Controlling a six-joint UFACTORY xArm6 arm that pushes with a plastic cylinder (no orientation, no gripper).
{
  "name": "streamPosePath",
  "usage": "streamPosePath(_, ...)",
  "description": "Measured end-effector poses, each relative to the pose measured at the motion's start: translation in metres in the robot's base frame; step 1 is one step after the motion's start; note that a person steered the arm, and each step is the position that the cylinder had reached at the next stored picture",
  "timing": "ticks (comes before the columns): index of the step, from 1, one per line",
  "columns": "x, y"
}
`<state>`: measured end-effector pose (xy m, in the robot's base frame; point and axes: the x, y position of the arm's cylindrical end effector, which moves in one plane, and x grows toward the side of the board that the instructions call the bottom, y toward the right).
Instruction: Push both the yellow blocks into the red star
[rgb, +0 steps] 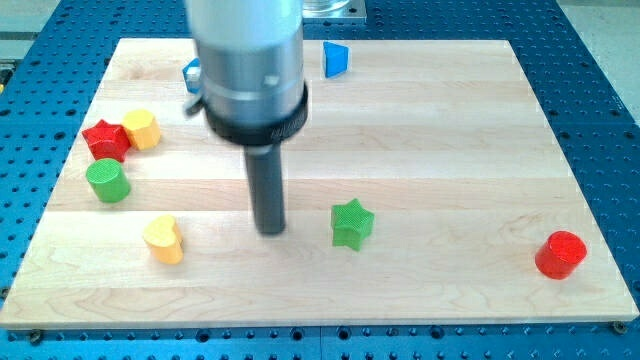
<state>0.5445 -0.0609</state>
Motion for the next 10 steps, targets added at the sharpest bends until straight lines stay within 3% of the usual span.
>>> streamPosePath(1,0.043,-0.023)
streamPosePath(3,0.007,-0.088)
streamPosePath(4,0.050,-0.110)
streamPosePath(6,-0.055,-0.110)
streamPosePath(7,-0.087,-0.108)
streamPosePath(8,-0.077,-0.080)
streamPosePath(10,-0.100,-0.099)
